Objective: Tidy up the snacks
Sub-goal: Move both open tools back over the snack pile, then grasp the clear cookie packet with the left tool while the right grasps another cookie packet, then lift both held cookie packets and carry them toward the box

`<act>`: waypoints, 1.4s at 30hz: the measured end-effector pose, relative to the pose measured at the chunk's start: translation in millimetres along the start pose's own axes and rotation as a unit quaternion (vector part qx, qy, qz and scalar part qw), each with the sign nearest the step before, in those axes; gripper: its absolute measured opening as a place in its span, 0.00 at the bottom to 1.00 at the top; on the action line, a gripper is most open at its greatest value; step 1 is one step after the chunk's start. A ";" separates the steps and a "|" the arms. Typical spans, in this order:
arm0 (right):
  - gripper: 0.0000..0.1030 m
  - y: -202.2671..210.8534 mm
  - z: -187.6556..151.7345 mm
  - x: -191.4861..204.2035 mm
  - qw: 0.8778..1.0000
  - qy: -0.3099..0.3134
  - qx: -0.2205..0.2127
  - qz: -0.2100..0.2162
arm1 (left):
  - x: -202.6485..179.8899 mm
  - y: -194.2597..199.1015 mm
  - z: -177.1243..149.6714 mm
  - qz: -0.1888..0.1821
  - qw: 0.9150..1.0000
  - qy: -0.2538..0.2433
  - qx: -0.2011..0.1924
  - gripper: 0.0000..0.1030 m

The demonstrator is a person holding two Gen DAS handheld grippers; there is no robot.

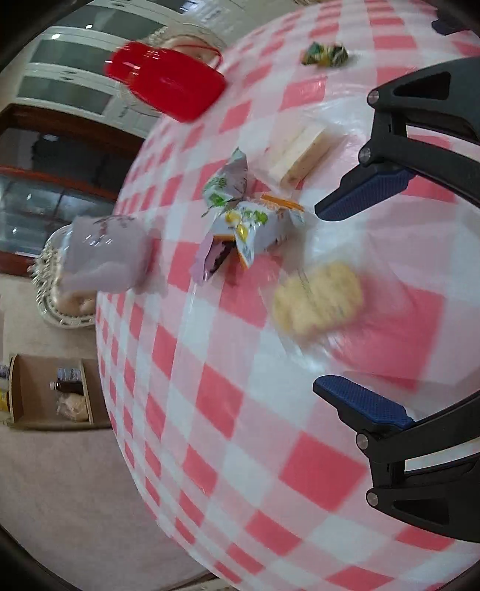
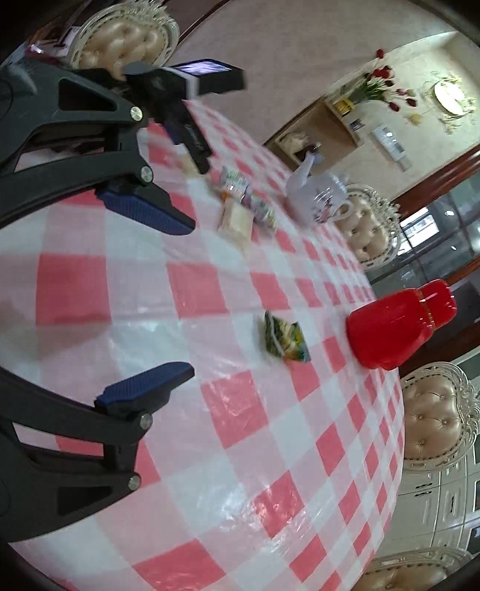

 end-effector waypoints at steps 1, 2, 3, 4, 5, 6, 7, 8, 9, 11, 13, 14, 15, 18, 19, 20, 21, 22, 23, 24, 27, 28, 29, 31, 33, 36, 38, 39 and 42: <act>0.72 1.9 -2.5 3.2 1.000 0.004 0.003 0.003 | -6.1 -9.0 0.1 0.012 1.000 -0.017 0.016 0.84; 0.72 -2.8 -1.3 5.5 1.000 0.012 0.007 0.009 | -2.8 -6.6 -3.4 0.011 0.999 -0.027 0.026 0.84; 0.72 -7.9 -1.6 10.1 1.000 0.021 0.009 0.012 | -2.1 -4.3 -3.3 0.007 0.999 -0.031 0.022 0.78; 0.72 -12.6 -2.1 17.4 0.999 0.035 0.010 0.016 | 1.6 -1.6 -3.9 -0.005 0.999 -0.028 0.015 0.58; 0.72 -22.2 -3.1 21.3 0.998 0.049 0.014 0.020 | 5.3 0.2 -3.5 0.000 0.999 -0.031 0.010 0.44; 0.72 -28.1 -5.4 27.2 0.998 0.064 0.017 0.023 | 10.1 1.9 -3.3 -0.006 0.999 -0.039 0.009 0.36; 0.72 -36.3 -4.7 37.8 0.996 0.088 0.020 0.023 | 14.0 2.5 -3.5 -0.023 0.999 -0.038 0.009 0.36; 0.72 -42.2 -6.4 42.0 0.994 0.105 0.020 0.021 | 19.5 3.6 -4.2 -0.034 0.999 -0.035 0.009 0.36; 0.73 -51.9 -5.3 52.8 0.991 0.132 0.028 0.022 | 26.2 6.1 -5.8 -0.033 0.999 -0.033 0.008 0.36; 0.74 -71.6 -1.7 68.5 0.984 0.170 0.047 0.030 | 41.3 13.4 -8.4 -0.044 0.999 -0.023 0.009 0.36; 0.76 -89.5 4.7 75.1 0.980 0.189 0.059 0.023 | 58.1 29.0 -12.4 -0.050 0.999 -0.013 0.003 0.36; 0.78 -106.4 9.9 78.2 0.976 0.200 0.079 0.025 | 67.0 38.6 -14.4 -0.054 0.999 -0.010 -0.003 0.36; 0.78 -118.1 13.5 80.4 0.974 0.206 0.093 0.027 | 73.6 44.1 -15.5 -0.058 0.998 -0.007 -0.006 0.36; 0.79 -153.7 20.4 90.8 0.962 0.242 0.127 0.013 | 96.2 60.5 -22.0 -0.075 0.997 0.014 -0.008 0.36; 0.80 -161.9 21.8 95.4 0.957 0.260 0.130 0.007 | 101.8 62.8 -23.5 -0.081 0.996 0.022 -0.007 0.36; 0.80 -169.4 23.7 100.7 0.952 0.278 0.130 0.002 | 105.1 63.4 -23.5 -0.088 0.996 0.028 -0.002 0.36; 0.81 -177.1 25.8 104.8 0.949 0.287 0.133 0.003 | 106.0 63.0 -21.6 -0.097 0.995 0.032 0.003 0.36; 0.81 -182.7 27.4 108.1 0.947 0.293 0.134 0.006 | 104.9 63.5 -19.4 -0.105 0.994 0.033 0.003 0.36; 0.81 -187.4 28.8 112.4 0.944 0.302 0.136 0.007 | 102.1 64.2 -18.5 -0.105 0.994 0.029 0.000 0.36; 0.81 -190.9 29.1 114.8 0.941 0.309 0.137 0.005 | 98.6 63.9 -18.2 -0.103 0.994 0.021 -0.001 0.36; 0.65 -191.1 27.1 121.7 0.936 0.325 0.136 0.018 | 92.2 59.2 -22.0 -0.116 0.993 0.017 0.017 0.36; 0.57 -187.9 26.3 124.8 0.934 0.333 0.130 0.023 | 90.9 58.4 -23.5 -0.117 0.993 0.016 0.020 0.36; 0.51 -183.6 22.6 129.2 0.930 0.346 0.125 0.024 | 88.9 57.7 -24.3 -0.116 0.993 0.012 0.020 0.36; 0.49 -173.4 12.0 138.2 0.920 0.375 0.113 0.010 | 86.4 56.6 -24.9 -0.115 0.993 0.006 0.020 0.36; 0.41 -161.0 1.6 143.7 0.921 0.373 0.107 0.008 | 86.8 55.3 -25.1 -0.115 0.993 0.007 0.022 0.36; 0.39 -137.4 -7.9 144.3 0.939 0.330 0.095 0.012 | 90.8 51.6 -23.7 -0.115 0.993 0.014 0.028 0.36; 0.39 -119.9 -15.5 144.6 0.950 0.299 0.089 0.014 | 93.8 50.7 -22.5 -0.121 0.992 0.022 0.032 0.36; 0.39 -113.2 -19.3 145.3 0.953 0.290 0.086 0.014 | 94.9 51.1 -21.8 -0.124 0.991 0.025 0.032 0.36; 0.39 -88.1 -35.2 147.8 0.967 0.244 0.075 0.026 | 95.5 54.4 -20.4 -0.133 0.990 0.027 0.029 0.36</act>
Point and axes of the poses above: each gripper's, at about its wrist camera, not at the fingertips, and y roughly against the way its jaws point, x to its left, z to its top, the point moved 2 cm from there along -y, roughly the way its jaws point, and after that the axes turned 2 degrees about -x, right-handed, at the moved point
